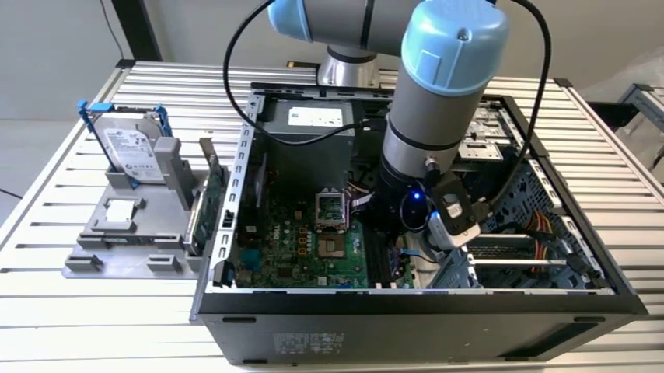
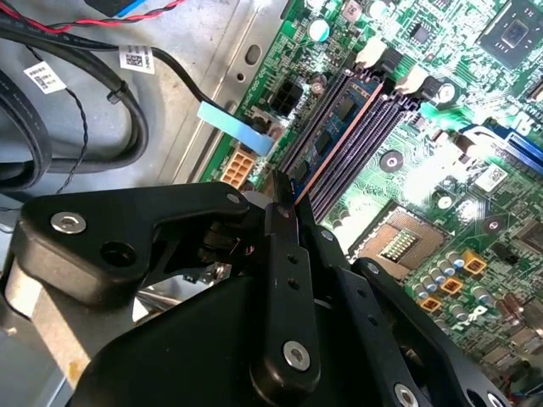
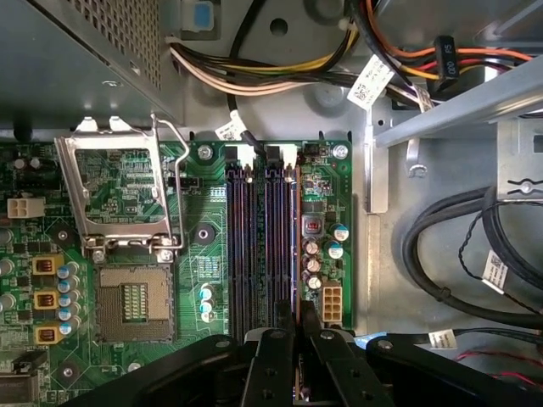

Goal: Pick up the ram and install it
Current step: 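Insert the ram into the slot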

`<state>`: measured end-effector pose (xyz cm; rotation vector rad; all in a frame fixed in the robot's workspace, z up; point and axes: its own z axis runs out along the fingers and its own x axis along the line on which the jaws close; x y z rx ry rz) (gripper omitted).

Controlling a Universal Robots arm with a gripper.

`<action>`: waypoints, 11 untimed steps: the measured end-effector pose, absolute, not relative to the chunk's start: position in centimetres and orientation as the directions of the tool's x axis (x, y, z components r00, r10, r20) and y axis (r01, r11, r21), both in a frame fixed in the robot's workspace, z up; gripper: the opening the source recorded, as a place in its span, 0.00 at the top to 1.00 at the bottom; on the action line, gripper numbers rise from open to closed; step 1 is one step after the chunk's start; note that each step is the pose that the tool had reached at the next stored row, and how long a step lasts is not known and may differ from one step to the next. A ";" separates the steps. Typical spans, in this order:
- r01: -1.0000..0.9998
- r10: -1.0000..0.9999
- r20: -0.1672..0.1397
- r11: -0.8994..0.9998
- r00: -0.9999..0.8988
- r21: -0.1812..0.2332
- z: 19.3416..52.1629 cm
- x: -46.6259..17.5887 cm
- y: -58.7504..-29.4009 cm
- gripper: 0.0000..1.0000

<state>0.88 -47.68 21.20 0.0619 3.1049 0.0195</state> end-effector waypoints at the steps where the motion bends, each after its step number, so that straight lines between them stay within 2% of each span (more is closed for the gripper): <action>1: 0.040 0.040 -0.036 0.999 -0.999 0.014 21.2 0.9 -47.7 1.00; 11: 0.039 0.040 -0.036 0.999 -0.999 0.014 20.9 0.9 -47.7 1.00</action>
